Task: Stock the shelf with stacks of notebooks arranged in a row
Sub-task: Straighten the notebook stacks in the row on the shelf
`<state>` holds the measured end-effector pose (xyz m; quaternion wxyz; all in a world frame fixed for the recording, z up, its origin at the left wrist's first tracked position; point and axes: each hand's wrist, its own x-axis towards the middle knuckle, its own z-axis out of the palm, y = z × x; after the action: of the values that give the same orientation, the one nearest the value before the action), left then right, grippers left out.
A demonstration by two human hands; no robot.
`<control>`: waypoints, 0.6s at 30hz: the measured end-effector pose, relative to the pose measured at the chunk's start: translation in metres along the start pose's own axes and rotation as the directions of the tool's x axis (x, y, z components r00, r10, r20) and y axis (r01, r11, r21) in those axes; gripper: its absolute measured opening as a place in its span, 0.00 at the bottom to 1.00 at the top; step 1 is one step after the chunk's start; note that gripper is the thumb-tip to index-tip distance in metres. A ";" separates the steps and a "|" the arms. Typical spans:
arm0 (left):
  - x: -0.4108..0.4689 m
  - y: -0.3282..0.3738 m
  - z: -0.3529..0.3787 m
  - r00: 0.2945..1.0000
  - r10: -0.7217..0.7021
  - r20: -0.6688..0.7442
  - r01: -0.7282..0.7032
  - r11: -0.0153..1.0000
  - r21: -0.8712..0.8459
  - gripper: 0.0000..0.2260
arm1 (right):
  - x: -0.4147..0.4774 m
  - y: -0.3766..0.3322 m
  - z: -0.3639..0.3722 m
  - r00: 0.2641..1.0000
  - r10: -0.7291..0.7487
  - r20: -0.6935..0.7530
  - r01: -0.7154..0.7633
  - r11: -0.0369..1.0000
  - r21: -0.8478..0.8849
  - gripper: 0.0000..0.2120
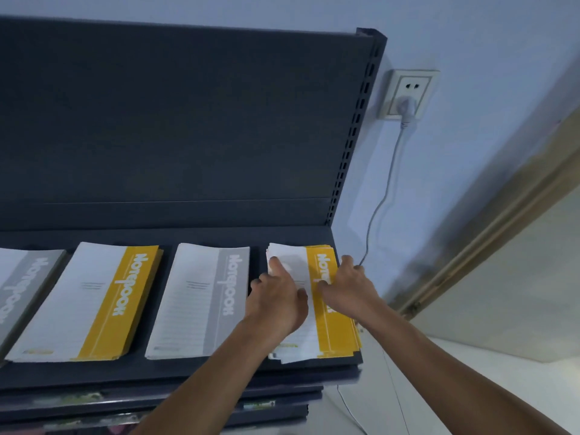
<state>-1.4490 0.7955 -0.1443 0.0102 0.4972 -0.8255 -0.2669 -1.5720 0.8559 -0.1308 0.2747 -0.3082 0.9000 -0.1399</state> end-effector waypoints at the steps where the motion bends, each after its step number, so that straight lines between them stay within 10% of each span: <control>1: 0.000 0.001 0.003 1.000 -0.016 -0.020 0.017 1.000 0.008 0.31 | 0.001 0.003 0.001 0.998 0.032 0.053 -0.035 0.998 0.051 0.29; 18: 0.018 0.017 0.008 0.949 -0.216 0.231 0.282 0.909 -0.307 0.29 | 0.011 0.028 -0.012 0.992 0.054 0.110 -0.061 0.996 0.061 0.13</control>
<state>-1.4746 0.7899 -0.1479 -0.0190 0.5617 -0.6943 -0.4495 -1.5997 0.8711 -0.1372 0.3367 -0.2805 0.8873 -0.1438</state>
